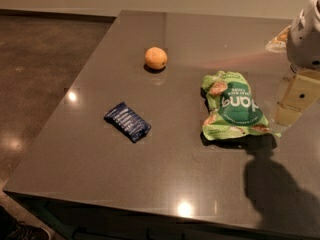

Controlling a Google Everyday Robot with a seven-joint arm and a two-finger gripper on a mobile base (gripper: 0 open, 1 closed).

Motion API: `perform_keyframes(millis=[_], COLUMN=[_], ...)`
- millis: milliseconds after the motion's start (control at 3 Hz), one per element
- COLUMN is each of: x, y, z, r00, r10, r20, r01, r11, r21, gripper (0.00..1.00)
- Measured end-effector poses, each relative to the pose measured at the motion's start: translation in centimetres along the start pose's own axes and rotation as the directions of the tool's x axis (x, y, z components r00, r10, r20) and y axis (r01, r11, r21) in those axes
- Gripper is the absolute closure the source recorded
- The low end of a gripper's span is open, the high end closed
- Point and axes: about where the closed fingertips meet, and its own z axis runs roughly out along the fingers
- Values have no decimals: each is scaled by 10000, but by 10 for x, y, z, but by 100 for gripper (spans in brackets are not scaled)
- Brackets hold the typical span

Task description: Move green rice chip bag near rxbar blueberry

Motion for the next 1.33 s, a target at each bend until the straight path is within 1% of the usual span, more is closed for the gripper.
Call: perform_keyframes(millis=[333,667,1000,1333], x=[0,-5,-14,-28], y=[0,-2,-6,-13], z=[0,12,37,61], r00=[10000,9984,9903,9686], r10=[8,556,1382,2484], r20=[12,-42,-160,-137], r01=[-8,-557,-1391,-2486], r11=[10000,9979,9874,9650], r21=[22,-321,-757,-833], gripper=[0,0,0,0])
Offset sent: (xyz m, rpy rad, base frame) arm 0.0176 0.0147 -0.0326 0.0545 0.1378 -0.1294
